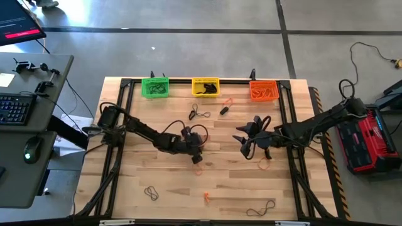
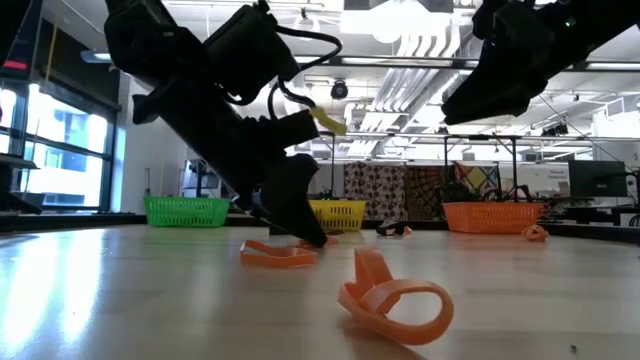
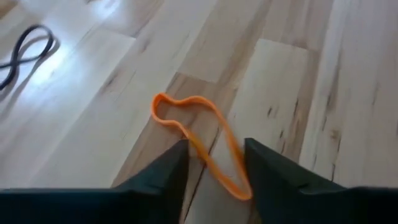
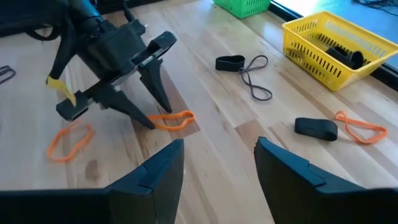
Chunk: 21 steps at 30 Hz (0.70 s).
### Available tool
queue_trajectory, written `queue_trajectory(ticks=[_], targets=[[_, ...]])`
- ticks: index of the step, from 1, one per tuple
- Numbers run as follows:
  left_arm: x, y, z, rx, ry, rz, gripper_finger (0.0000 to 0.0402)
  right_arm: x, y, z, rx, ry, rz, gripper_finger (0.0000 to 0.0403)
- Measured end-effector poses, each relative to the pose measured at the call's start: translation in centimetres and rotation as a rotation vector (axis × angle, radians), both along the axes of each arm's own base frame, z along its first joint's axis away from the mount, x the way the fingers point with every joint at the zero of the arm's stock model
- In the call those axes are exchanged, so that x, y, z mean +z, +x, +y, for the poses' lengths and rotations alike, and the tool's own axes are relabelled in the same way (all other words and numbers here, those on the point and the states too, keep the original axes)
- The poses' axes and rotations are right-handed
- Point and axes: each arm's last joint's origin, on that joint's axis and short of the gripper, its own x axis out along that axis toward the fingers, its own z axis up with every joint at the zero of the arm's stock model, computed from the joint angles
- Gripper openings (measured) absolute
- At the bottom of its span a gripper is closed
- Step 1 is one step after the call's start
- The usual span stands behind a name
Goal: Sort rubber bands into baskets
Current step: Put the orange rubber band into the orange bin
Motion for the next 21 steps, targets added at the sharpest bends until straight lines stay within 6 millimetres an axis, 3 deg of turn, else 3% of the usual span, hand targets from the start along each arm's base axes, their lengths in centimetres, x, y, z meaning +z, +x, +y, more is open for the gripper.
queue_trajectory(ticks=[7, 10, 14, 21], targets=[[0.4, 0.0, -0.1, -0.147, 0.096, 0.047, 0.0012, -0.2, 0.1, 0.0, 0.005, -0.008, 0.009, 0.0185], [1.3, -0.2, 0.3, -0.177, 0.135, 0.059, 0.0011, -0.6, 0.6, 0.2, 0.028, -0.03, 0.025, 0.0185], [4.0, -0.2, 1.4, -0.219, 0.143, -0.008, 0.0002, -1.4, 2.2, 0.6, 0.088, -0.065, 0.014, 0.0185], [7.9, -1.0, 3.7, -0.431, 0.088, -0.16, 0.0, -3.3, 5.4, 1.5, 0.347, -0.194, -0.034, 0.0185]])
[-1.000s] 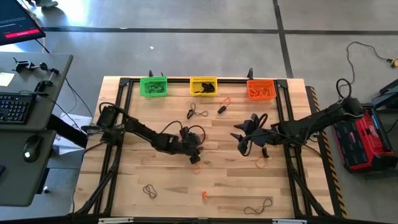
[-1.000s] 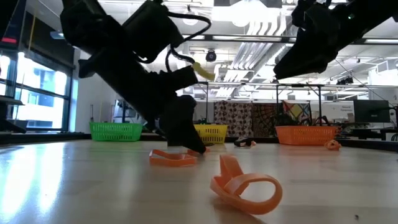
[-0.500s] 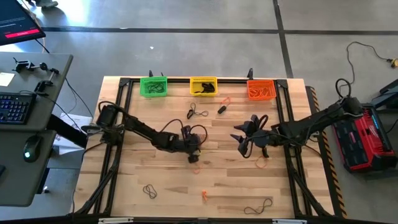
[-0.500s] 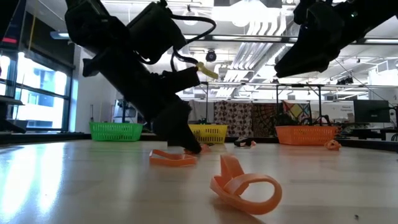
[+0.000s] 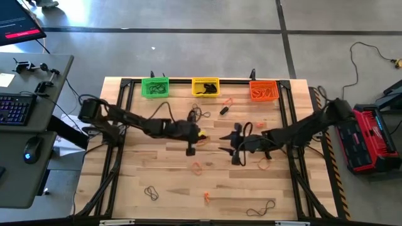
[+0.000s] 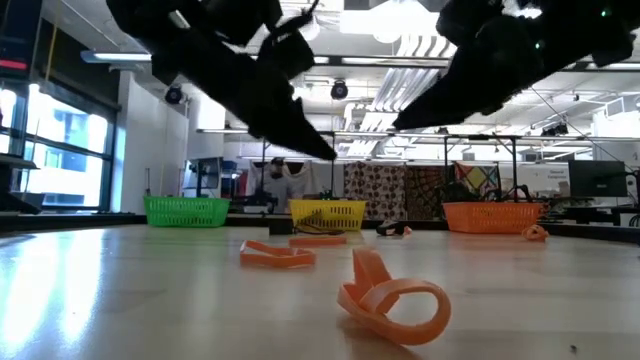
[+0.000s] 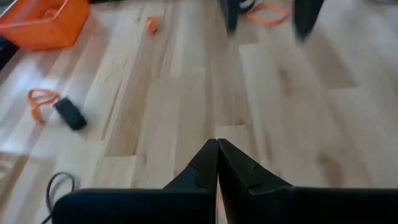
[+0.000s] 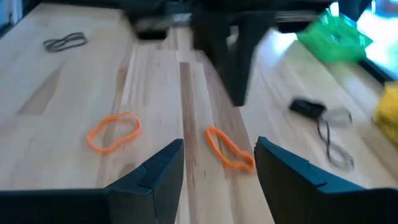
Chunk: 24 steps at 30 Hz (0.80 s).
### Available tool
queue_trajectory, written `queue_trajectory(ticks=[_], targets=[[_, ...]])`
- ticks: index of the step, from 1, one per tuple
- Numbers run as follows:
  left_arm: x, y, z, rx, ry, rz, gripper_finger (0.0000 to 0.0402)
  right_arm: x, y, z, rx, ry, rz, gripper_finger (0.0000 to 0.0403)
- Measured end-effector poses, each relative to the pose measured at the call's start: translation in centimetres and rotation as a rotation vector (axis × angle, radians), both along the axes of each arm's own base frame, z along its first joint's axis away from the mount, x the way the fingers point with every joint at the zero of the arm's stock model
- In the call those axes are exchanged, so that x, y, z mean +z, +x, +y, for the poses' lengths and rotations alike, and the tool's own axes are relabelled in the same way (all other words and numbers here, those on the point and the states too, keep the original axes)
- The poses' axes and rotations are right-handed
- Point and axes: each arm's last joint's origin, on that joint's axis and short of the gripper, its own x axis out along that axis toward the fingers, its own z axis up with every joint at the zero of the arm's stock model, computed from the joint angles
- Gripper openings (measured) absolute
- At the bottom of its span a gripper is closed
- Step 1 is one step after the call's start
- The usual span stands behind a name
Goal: Sort rubber bands into baskets
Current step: Put the orange rubber band into the orange bin
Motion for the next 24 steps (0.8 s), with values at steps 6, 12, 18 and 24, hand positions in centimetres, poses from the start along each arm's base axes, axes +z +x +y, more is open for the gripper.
queue_trajectory(ticks=[6, 12, 18, 24], targets=[[1.3, -1.4, 1.6, -0.037, -0.002, 0.003, 0.0, -2.6, 1.6, -1.5, -0.007, -0.083, 0.057, 0.0185], [0.4, -4.1, 2.8, -0.103, -0.108, -0.124, 0.0, -4.2, 3.9, -4.8, 0.049, 0.044, 0.11, 0.0185], [-0.6, -6.1, 2.6, -0.106, -0.135, -0.249, 0.0, -5.5, 6.0, -6.6, 0.135, 0.076, 0.224, 0.0185], [-1.2, -7.7, 2.0, -0.086, -0.125, -0.228, 0.0, -6.1, 8.6, -7.1, 0.155, 0.056, 0.307, 0.0185]])
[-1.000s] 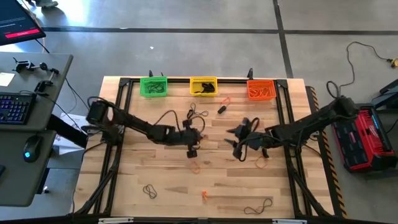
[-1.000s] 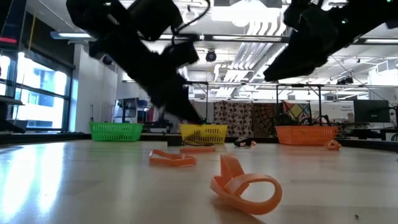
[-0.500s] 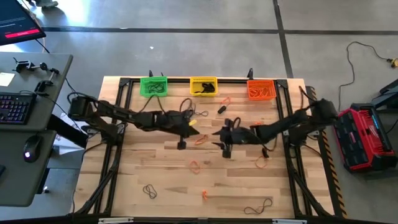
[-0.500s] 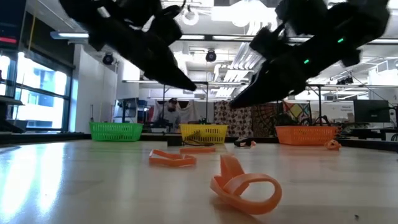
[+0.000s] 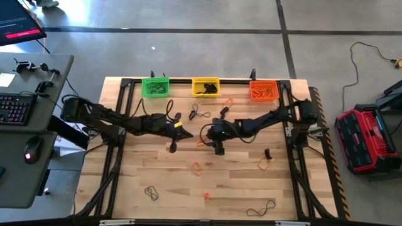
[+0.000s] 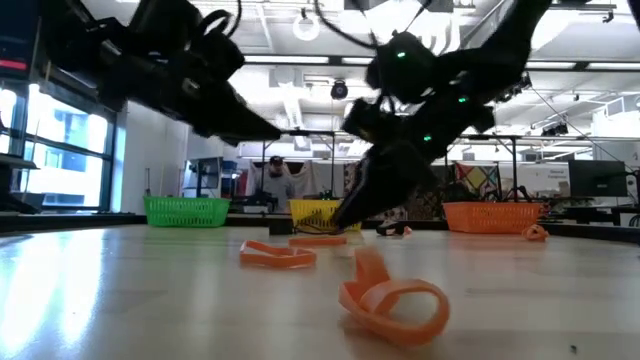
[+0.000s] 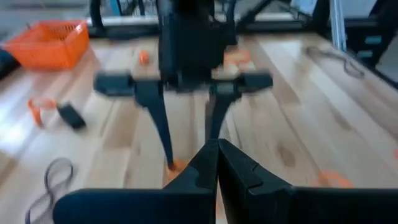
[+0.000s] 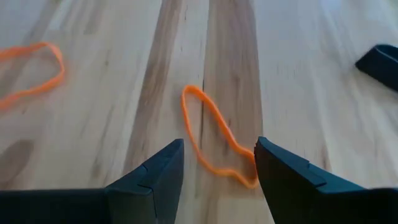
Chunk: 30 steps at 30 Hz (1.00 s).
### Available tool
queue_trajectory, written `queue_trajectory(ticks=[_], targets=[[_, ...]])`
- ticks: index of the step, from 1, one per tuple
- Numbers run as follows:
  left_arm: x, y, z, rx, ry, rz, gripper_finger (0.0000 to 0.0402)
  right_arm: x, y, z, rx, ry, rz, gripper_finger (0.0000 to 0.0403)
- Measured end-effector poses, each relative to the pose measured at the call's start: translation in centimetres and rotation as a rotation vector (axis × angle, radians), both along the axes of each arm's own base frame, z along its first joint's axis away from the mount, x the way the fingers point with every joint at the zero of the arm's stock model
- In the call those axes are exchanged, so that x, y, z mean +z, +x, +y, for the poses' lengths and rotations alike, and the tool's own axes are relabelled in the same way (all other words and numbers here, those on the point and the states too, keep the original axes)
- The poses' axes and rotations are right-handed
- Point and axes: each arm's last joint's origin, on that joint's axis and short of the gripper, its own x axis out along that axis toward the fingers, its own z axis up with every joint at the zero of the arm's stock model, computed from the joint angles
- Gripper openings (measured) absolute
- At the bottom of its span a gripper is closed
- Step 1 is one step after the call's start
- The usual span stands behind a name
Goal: Sort rubber bands into baskets
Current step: Put the orange rubber band into the orange bin
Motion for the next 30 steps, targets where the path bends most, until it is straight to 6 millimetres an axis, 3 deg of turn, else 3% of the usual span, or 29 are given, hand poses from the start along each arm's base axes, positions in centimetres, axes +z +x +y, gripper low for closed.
queue_trajectory(ticks=[8, 30], targets=[[-0.1, -0.9, -0.5, -0.007, 0.008, -0.013, 0.0, -0.4, 2.0, -0.1, 0.049, -0.044, 0.077, 0.0185], [-0.7, -1.4, -0.7, 0.012, -0.061, -0.035, 0.0, -1.3, 2.6, -0.5, 0.079, -0.034, 0.115, 0.0185]])
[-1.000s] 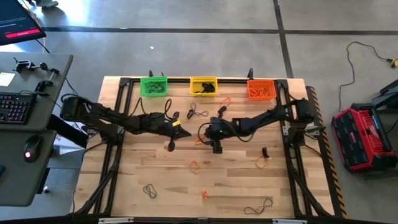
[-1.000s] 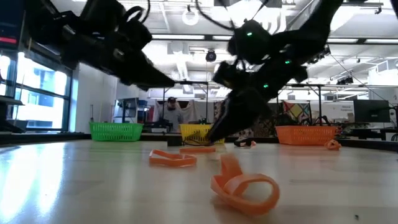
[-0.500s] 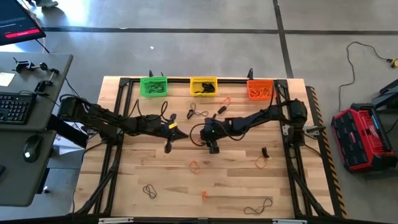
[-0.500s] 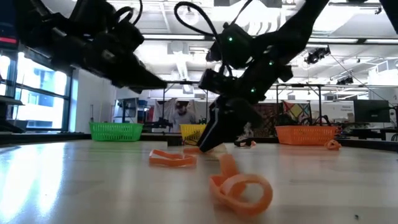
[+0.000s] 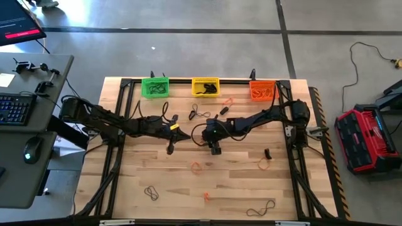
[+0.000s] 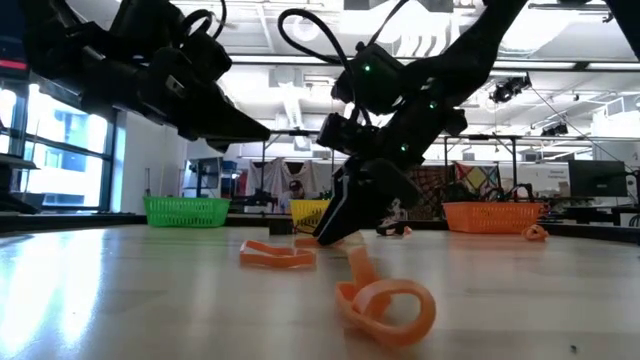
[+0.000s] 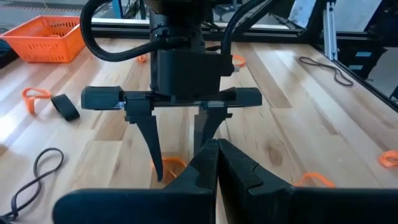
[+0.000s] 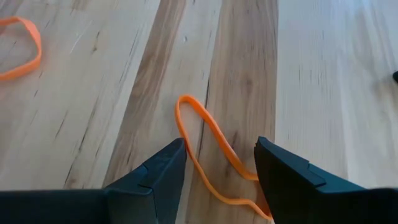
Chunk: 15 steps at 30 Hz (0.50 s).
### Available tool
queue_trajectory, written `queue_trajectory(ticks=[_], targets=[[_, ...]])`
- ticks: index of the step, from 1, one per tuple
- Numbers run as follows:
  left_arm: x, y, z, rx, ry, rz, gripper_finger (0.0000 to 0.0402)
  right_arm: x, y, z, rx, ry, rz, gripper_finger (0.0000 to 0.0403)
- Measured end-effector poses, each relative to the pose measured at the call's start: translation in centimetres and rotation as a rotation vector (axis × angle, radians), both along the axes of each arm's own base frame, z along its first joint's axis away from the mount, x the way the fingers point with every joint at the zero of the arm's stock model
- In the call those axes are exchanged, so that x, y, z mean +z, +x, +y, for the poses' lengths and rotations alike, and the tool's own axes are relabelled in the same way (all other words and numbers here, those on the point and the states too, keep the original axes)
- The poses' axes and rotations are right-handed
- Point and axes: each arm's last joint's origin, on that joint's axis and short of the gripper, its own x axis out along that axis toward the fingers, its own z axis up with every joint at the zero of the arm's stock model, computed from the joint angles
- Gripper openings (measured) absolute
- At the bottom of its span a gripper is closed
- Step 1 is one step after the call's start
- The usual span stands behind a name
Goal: Sort rubber bands into baskets
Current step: Put the orange rubber band into the orange bin
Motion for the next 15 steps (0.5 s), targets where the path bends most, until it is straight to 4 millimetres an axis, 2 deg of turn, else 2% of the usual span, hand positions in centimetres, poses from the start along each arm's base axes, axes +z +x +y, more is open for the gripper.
queue_trajectory(ticks=[9, 15], targets=[[-0.06, -0.02, 0.01, -0.005, 0.015, 0.006, 0.0, -0.12, -0.15, 0.01, -0.034, 0.031, 0.023, 0.0177], [-0.07, -0.02, 0.01, -0.004, 0.015, 0.006, 0.0, -0.25, -0.28, 0.06, -0.027, 0.034, 0.041, 0.0116]])
